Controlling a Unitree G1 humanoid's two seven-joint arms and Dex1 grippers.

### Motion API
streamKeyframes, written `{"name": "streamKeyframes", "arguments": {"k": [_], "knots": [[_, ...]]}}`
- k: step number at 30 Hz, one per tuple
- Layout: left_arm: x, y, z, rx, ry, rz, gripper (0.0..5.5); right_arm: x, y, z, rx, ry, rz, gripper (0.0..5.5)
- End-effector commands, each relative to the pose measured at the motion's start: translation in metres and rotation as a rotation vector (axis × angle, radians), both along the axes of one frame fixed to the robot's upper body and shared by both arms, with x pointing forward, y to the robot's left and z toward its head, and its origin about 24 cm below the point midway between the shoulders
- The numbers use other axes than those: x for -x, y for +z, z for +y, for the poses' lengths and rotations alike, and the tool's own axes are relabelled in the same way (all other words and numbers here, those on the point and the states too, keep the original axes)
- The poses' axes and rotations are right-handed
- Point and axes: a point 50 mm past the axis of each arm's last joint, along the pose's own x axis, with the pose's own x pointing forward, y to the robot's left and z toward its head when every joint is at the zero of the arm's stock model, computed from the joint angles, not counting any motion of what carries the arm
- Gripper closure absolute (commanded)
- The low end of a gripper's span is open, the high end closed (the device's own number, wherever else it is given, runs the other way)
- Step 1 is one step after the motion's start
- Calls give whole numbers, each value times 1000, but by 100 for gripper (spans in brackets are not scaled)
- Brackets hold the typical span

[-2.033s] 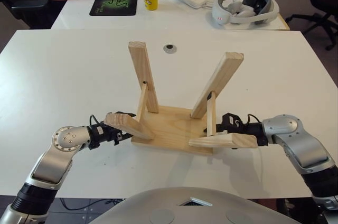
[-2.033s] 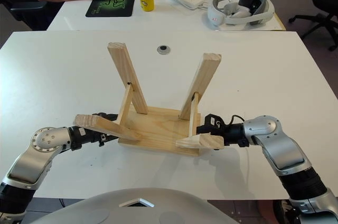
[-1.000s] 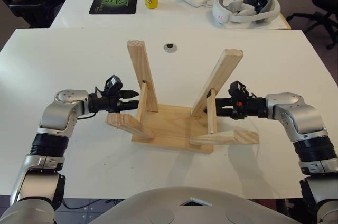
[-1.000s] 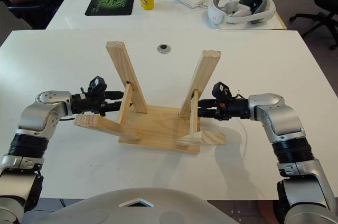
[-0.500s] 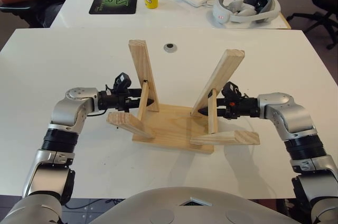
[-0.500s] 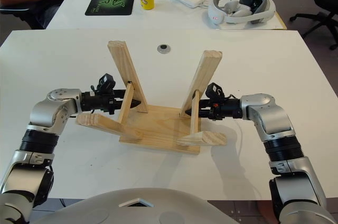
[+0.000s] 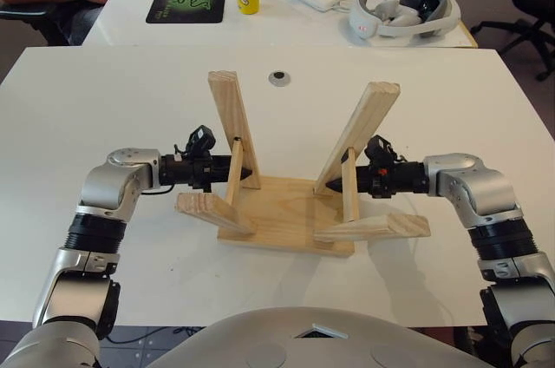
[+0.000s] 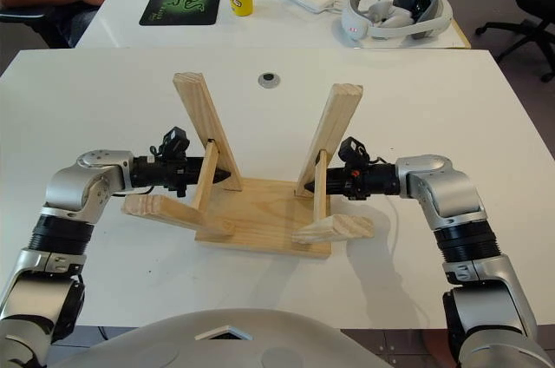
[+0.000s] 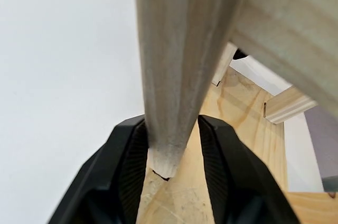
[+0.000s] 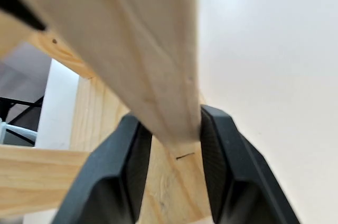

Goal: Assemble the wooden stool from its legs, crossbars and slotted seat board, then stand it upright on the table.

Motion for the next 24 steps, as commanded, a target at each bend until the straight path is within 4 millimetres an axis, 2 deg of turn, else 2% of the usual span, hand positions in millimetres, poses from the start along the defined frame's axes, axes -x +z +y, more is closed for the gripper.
{"name": "streamKeyframes", "arguments": {"k": [1,3,6,8,13,18,19,24], "knots": [[25,-8,-11,44,-114,155,413,-1,20,5,-134,27,53,423],[28,-7,-12,69,-124,215,425,-2,22,6,-161,30,106,423],[18,-7,-9,120,-70,364,429,-3,23,13,-191,37,214,423],[17,-12,-6,90,-65,438,430,0,19,18,-166,66,264,423],[17,-29,-3,-6,-52,511,430,5,6,22,-94,80,330,423],[16,-35,3,-23,-18,543,431,6,0,15,-75,40,367,423],[16,-36,4,-30,-14,542,395,4,-1,14,-78,20,365,386],[14,-38,6,-45,-2,534,317,-1,-4,11,-98,-39,375,305]]}}
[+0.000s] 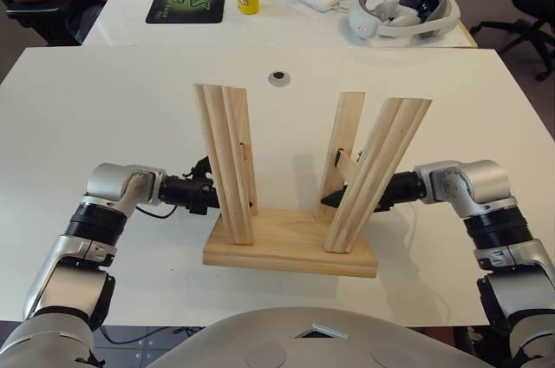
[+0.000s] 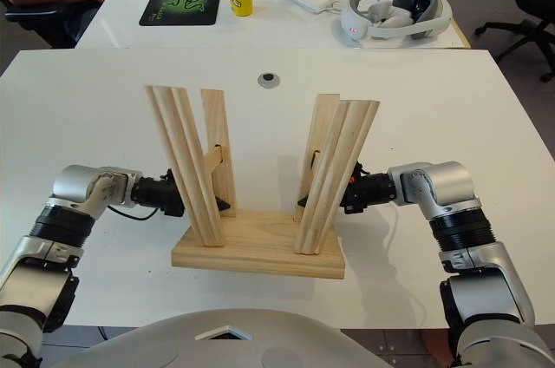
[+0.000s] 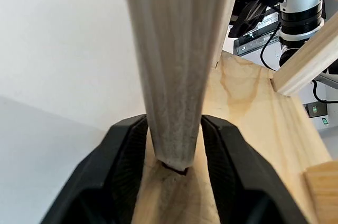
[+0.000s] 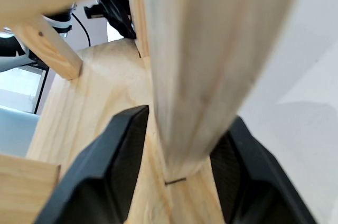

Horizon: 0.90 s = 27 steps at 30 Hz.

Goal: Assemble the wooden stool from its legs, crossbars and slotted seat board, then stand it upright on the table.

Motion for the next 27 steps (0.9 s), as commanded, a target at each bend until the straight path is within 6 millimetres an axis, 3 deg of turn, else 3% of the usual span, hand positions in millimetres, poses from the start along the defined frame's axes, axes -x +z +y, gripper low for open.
{"name": "streamKeyframes", "arguments": {"k": [1,11,15,22,26,27], "knots": [[1,-9,9,-95,21,12,303,-7,5,-2,-7,-29,-26,290],[-27,0,43,-205,132,-55,289,-21,10,-27,91,-80,-81,287],[-30,-1,47,-257,139,-72,289,-21,8,-33,130,-65,-103,287],[-37,-2,72,-425,184,-123,289,-21,12,-42,129,-82,-141,287],[-37,-3,75,-430,183,-103,289,-22,13,-38,112,-81,-149,287],[-37,-3,74,-413,190,-93,267,-22,13,-37,109,-80,-149,287]]}}
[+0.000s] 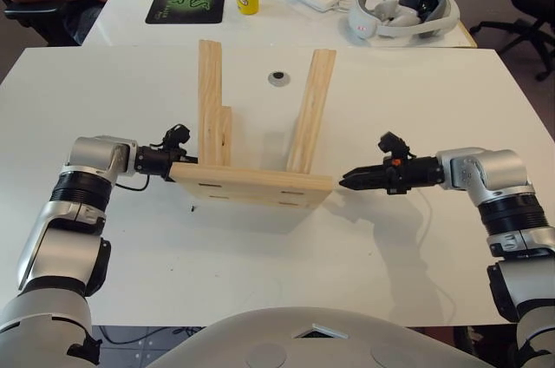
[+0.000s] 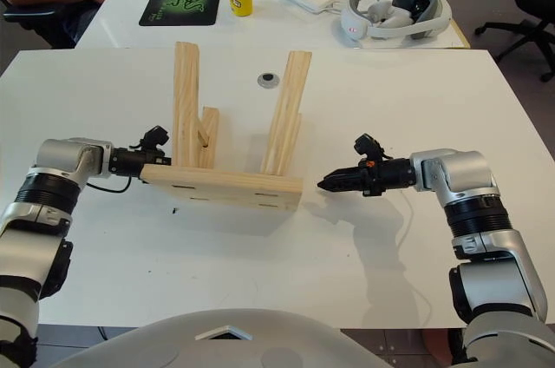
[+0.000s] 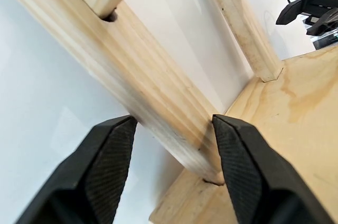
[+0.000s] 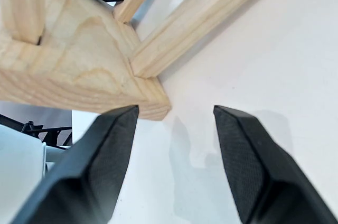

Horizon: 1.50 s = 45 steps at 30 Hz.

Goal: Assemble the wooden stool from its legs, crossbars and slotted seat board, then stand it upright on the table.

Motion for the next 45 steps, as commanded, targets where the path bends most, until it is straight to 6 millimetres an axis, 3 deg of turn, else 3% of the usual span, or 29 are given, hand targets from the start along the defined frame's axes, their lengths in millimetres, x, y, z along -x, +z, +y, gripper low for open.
{"name": "streamKeyframes", "arguments": {"k": [1,5,9,12,16,20,22,25,27,30,33,37,45], "knots": [[12,-18,16,-102,80,100,257,-1,4,0,-9,-2,-18,287],[15,-19,15,-63,98,127,200,1,3,0,-12,2,-15,287],[13,-16,27,-38,207,110,200,2,3,-1,-15,-3,-14,287],[8,-2,33,64,299,91,200,4,3,-4,-16,-7,-12,287],[16,2,44,119,360,101,200,5,3,-6,-13,-25,-28,287],[37,-8,66,-39,335,69,200,0,8,-9,39,-39,-171,287],[47,-9,88,-151,356,5,200,0,13,-9,92,1,-315,287],[57,-3,117,-294,365,-104,200,6,17,-10,127,77,-433,287],[60,0,124,-392,276,-187,200,13,13,-11,162,144,-479,287],[67,-1,111,-508,-35,-307,200,20,6,-7,190,223,-536,287],[66,-5,85,-500,-237,-424,200,24,-2,3,199,288,-601,287],[66,-11,59,-454,-309,-494,200,26,-12,22,169,319,-654,287],[75,-19,36,-387,-436,-468,200,33,-34,47,146,356,-647,287]]}}
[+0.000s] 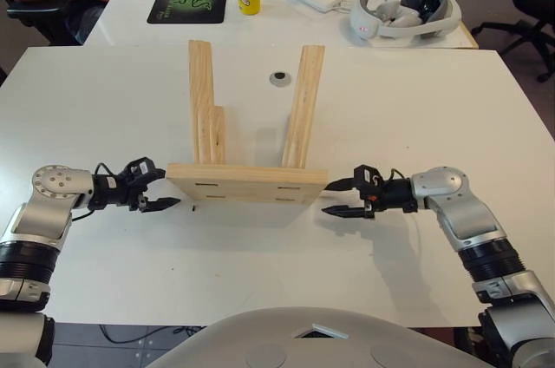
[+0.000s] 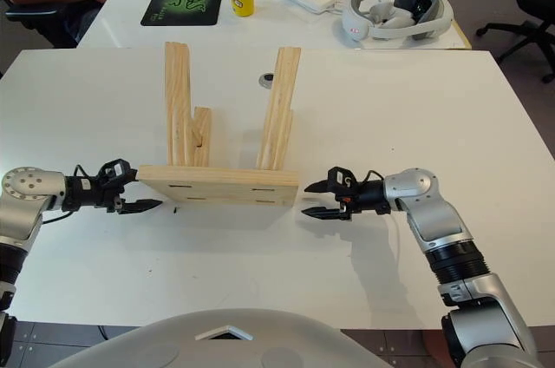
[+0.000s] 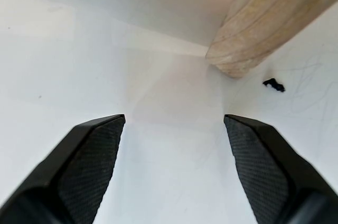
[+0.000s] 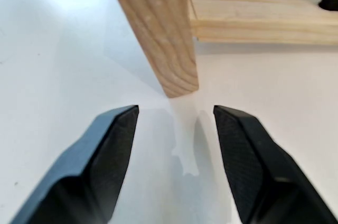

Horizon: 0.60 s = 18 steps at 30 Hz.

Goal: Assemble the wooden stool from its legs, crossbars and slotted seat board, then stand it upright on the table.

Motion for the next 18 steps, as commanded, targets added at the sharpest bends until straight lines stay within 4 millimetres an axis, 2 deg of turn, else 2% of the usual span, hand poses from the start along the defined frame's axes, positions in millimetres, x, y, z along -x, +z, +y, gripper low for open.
{"name": "streamKeyframes", "arguments": {"k": [1,11,16,18], "knots": [[14,-18,-9,-18,-74,103,200,2,-8,9,6,4,-10,287],[6,-22,-28,65,-79,61,200,-7,-11,22,-20,-10,-32,287],[8,-26,-27,60,-74,67,200,-11,-11,24,-21,-1,-39,287],[9,-28,-25,52,-72,68,228,-12,-10,24,-20,-1,-40,287]]}}
